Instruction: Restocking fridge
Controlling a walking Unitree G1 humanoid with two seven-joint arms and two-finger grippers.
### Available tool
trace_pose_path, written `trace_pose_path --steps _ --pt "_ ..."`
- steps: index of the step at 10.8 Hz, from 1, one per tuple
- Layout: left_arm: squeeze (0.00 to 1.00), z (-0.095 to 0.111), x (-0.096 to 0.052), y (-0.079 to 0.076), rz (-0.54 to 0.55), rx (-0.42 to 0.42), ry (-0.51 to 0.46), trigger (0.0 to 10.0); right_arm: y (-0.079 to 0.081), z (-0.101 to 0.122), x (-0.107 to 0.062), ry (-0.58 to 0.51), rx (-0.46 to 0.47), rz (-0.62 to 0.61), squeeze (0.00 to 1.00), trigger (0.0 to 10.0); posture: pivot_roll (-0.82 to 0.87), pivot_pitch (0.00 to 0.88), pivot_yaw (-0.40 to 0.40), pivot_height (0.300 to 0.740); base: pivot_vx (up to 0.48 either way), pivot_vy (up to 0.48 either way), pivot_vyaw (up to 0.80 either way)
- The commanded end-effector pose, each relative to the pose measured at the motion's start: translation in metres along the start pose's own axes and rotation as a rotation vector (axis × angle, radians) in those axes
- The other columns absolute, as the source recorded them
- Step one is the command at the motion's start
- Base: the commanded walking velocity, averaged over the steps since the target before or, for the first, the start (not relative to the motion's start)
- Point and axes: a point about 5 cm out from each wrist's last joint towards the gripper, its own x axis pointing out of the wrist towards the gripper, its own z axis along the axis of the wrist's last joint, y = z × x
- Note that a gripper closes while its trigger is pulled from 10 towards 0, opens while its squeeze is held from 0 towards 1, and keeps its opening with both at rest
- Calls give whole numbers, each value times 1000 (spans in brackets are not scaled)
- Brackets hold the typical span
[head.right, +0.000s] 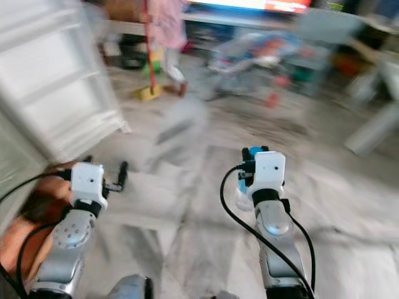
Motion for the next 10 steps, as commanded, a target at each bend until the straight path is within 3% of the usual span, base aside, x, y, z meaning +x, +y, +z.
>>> trace_pose_path --steps 1,4,6,10 --pt "0 -5 -5 -1 -15 -24 14 10000 -1 -1 0 -3 0 -5 0 10000 144 64 -30 740 330 0 -644" --pt "0 -2 -2 -1 -17 -23 -1 10000 1 2 0 -11 1 8 0 10000 137 74 -34 740 350 0 -175" --pt "0 -1 -5 0 -5 -17 -3 10000 -4 3 -10 -27 -11 -14 0 10000 128 85 -38 740 371 0 0" --pt "0 -26 -37 36 91 62 75 10000 -28 -8 -38 5 -31 -73 0 10000 111 81 -35 740 0 0 0"
